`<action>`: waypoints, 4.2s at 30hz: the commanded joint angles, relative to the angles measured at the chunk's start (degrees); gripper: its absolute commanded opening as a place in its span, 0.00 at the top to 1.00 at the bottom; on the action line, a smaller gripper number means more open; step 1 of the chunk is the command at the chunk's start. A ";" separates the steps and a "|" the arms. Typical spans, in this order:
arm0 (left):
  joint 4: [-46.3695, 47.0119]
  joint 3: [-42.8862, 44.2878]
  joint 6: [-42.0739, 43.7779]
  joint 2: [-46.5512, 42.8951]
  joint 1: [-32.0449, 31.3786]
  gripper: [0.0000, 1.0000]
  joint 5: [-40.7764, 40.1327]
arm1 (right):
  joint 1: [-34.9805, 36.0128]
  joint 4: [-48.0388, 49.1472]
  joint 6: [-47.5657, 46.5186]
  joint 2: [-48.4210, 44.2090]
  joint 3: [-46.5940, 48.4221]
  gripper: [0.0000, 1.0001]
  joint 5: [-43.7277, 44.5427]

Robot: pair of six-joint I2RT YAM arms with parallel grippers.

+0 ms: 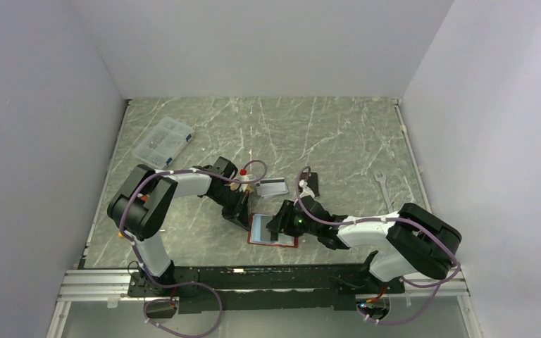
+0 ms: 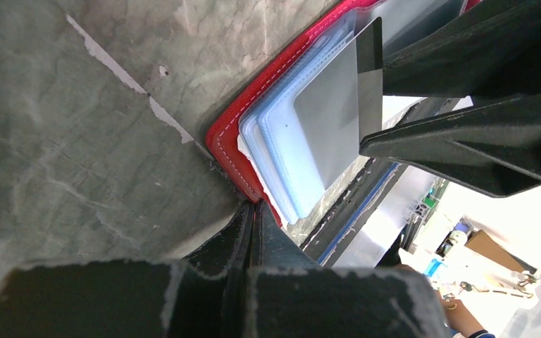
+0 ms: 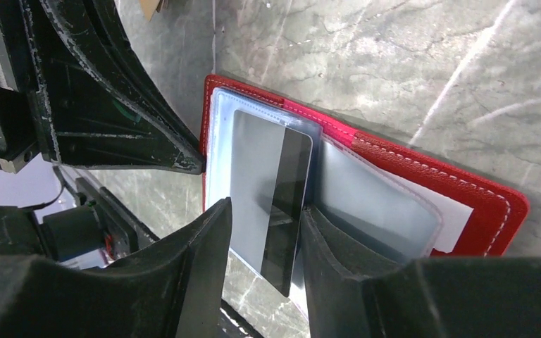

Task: Put the credit cards into the card holder
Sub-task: Insert the credit card into the card holder, then close the card holder at the center of the board.

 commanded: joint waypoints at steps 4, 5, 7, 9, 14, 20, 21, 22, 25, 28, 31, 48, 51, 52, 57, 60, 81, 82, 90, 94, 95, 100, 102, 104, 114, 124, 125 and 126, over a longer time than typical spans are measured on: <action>2.30 -0.23 -0.40 -1.24 0.21 0.99 3.28 | 3.10 -12.65 -4.03 2.27 3.40 0.54 5.25; 2.28 -0.23 -0.43 -1.27 0.29 0.99 3.25 | 3.36 -13.38 -4.19 2.31 3.82 0.53 5.52; 2.29 -0.23 -0.39 -1.35 0.40 0.99 3.36 | 4.12 -14.37 -4.67 2.46 4.69 0.51 6.12; 2.38 -0.24 -0.46 -1.45 0.53 0.99 3.45 | 4.88 -15.49 -5.37 2.78 5.75 0.51 6.76; 2.44 -0.28 -0.48 -1.63 1.01 0.99 3.56 | 6.60 -17.18 -6.77 3.66 8.44 0.48 7.83; 2.61 -0.46 -0.47 -1.89 1.73 1.00 3.72 | 7.58 -18.10 -7.83 4.19 9.98 0.46 8.53; 2.68 -0.58 -0.49 -1.97 1.74 1.00 3.80 | 7.63 -18.12 -7.88 4.34 10.06 0.46 8.51; 2.72 -0.58 -0.59 -2.03 1.76 1.00 3.82 | 7.76 -18.25 -7.96 4.49 10.17 0.45 8.59; 2.65 -0.55 -0.34 -2.34 1.81 1.00 3.59 | 8.07 -20.28 -8.23 3.94 10.98 0.42 9.50; 2.78 -0.67 -0.26 -2.89 1.86 1.00 3.36 | 8.76 -23.03 -7.79 3.08 11.50 0.40 10.96; 2.81 -0.84 -0.36 -3.04 2.18 1.00 3.21 | 9.74 -26.28 -7.12 2.78 12.29 0.39 12.00; 3.37 -1.64 -0.44 -3.49 3.89 1.00 2.79 | 11.49 -25.80 -8.20 -6.93 8.68 0.38 12.51; 3.38 -1.56 -0.41 -3.39 3.92 1.00 2.81 | 11.53 -23.43 -8.93 -5.68 8.99 0.39 12.10; 3.36 -1.64 -0.39 -3.40 3.94 1.00 2.91 | 11.53 -22.72 -9.53 -5.04 9.59 0.40 11.82; 3.24 -1.57 -0.40 -3.65 3.88 1.00 3.03 | 11.27 -20.70 -12.82 -2.01 12.63 0.43 11.30; 3.36 -1.58 -0.46 -3.82 3.93 1.00 3.12 | 10.49 -18.71 -14.13 -0.05 13.68 0.44 9.81; 2.35 -0.53 0.04 -5.39 4.22 1.00 4.09 | 10.64 -20.54 -19.52 6.09 22.21 0.46 5.86; 2.17 -0.43 0.20 -5.75 4.45 1.00 3.92 | 10.54 -20.97 -19.24 5.15 21.73 0.45 6.33; 0.35 0.12 1.77 -7.35 6.59 1.00 1.86 | 8.94 -23.09 -14.95 -9.11 13.67 0.37 9.43; -0.46 0.30 2.38 -7.67 6.93 1.00 1.33 | 8.72 -26.34 -13.07 -13.62 10.93 0.36 11.92; -0.57 0.23 2.54 -7.73 6.95 1.00 1.11 | 8.73 -27.62 -12.55 -14.27 10.45 0.36 12.84; -2.01 0.65 3.39 -7.44 7.13 1.00 -0.17 | 8.70 -37.83 -9.55 -15.87 11.08 0.36 20.34; -2.79 1.30 3.82 -7.43 7.22 1.00 -0.38 | 8.77 -41.39 -9.49 -15.62 12.63 0.37 23.40; -3.96 2.01 4.57 -7.66 7.32 1.00 -0.61 | 8.77 -43.86 -9.56 -14.46 14.24 0.37 25.42; -7.31 3.14 6.59 -8.41 7.91 1.00 -1.70 | 8.80 -44.35 -9.25 -10.05 16.99 0.40 28.59; -12.39 5.84 8.94 -9.12 8.01 1.00 -2.95 | 8.74 -39.08 -10.80 -5.46 18.27 0.49 27.82; -13.19 6.53 9.19 -9.18 8.01 1.00 -3.20 | 8.66 -38.83 -10.91 -4.85 18.47 0.50 27.58; -13.91 7.05 9.38 -9.24 8.01 1.00 -3.42 | 8.80 -38.73 -10.82 -4.45 18.56 0.50 27.44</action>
